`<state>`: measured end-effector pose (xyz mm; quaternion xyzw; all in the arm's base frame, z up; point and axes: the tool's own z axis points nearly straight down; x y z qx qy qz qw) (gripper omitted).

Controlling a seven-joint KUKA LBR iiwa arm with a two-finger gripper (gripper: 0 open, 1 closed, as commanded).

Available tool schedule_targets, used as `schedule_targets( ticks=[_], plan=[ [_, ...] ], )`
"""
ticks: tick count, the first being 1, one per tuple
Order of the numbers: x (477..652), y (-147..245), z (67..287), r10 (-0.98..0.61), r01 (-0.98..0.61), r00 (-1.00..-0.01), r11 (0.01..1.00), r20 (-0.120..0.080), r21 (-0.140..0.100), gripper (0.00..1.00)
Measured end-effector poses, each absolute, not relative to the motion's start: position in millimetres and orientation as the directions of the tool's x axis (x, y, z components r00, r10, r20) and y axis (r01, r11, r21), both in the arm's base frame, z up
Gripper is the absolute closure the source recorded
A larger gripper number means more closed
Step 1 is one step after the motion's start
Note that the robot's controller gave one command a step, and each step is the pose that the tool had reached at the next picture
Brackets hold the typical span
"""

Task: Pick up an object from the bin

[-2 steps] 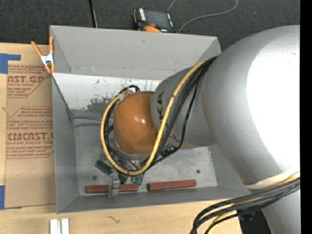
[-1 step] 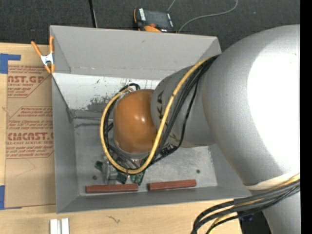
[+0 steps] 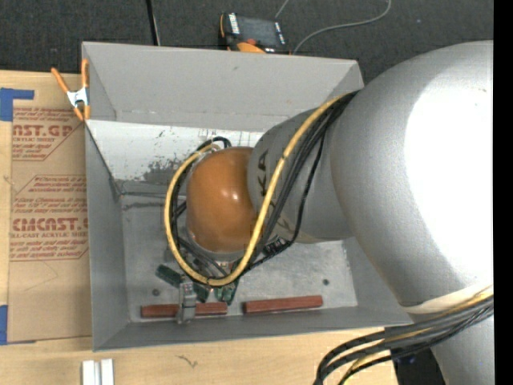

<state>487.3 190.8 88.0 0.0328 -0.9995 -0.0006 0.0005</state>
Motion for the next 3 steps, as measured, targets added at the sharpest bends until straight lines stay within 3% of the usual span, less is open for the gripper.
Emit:
schedule_targets(
  ticks=[1,2,3],
  plan=[
    [540.6,154.8,70.0,-0.055,-0.055,-0.998,0.998,-0.003,0.000,0.00],
    [538.4,157.4,70.6,-0.059,-0.059,-0.998,0.998,0.000,0.001,1.00],
    [536.7,150.2,211.9,-0.062,-0.062,-0.998,0.998,-0.010,0.002,1.00]
  ],
)
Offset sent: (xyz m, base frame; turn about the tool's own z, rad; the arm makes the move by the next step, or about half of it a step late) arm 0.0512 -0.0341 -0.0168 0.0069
